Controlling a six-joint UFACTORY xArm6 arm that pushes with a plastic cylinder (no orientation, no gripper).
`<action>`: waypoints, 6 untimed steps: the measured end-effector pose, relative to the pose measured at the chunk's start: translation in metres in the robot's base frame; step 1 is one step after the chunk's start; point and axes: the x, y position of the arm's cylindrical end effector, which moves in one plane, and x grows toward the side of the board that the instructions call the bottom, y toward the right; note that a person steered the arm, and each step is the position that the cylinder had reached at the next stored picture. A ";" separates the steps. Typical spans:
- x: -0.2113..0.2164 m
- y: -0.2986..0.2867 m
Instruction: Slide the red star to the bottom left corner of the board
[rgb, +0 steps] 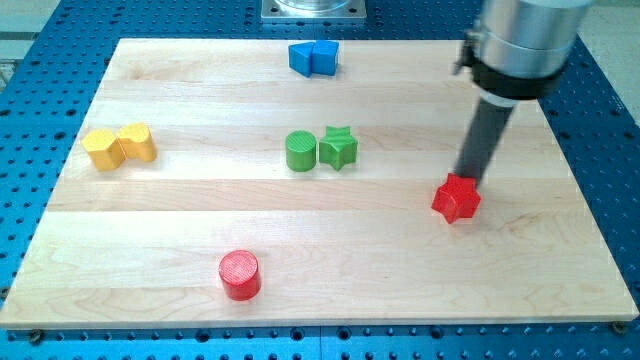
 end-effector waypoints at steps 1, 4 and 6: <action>0.031 0.003; 0.041 -0.265; 0.034 -0.377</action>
